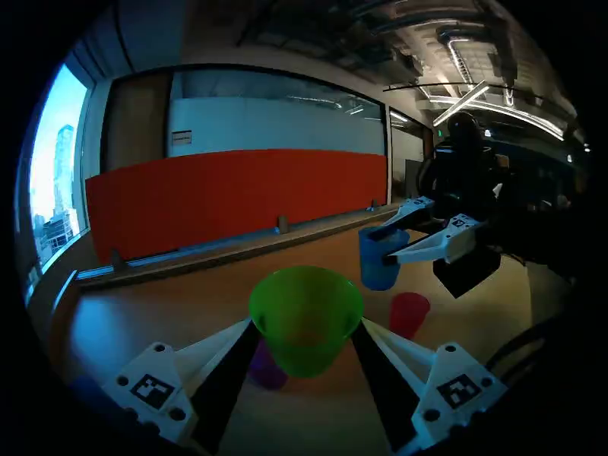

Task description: Pour water

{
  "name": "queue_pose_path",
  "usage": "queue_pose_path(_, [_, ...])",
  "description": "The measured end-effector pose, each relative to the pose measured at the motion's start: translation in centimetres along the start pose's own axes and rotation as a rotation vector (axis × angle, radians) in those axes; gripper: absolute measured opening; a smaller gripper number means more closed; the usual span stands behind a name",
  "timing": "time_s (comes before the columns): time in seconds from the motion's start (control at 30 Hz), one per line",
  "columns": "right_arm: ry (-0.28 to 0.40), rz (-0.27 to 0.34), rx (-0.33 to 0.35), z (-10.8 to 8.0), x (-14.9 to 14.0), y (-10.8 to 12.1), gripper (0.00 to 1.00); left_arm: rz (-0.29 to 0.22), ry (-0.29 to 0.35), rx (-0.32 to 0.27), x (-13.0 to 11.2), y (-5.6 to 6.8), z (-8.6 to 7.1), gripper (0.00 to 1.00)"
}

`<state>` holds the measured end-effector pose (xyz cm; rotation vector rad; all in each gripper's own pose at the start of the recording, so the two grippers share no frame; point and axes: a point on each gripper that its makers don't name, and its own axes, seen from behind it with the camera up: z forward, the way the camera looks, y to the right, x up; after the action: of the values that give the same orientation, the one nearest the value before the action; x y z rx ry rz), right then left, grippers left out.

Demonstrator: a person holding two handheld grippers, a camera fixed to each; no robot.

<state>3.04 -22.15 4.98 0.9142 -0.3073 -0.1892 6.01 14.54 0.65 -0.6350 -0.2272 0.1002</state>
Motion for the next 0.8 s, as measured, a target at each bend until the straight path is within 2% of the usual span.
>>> queue_pose_path(0.3, [0.046,0.012,-0.005,-0.4,1.4,0.0,0.91,0.009,0.038,0.008,1.7,0.0,-0.4,0.83])
queue_pose_path(0.8, [0.070,0.011,-0.015,-1.1,1.9,0.3,0.91,-0.006,0.079,0.008,2.8,0.2,-0.8,0.83])
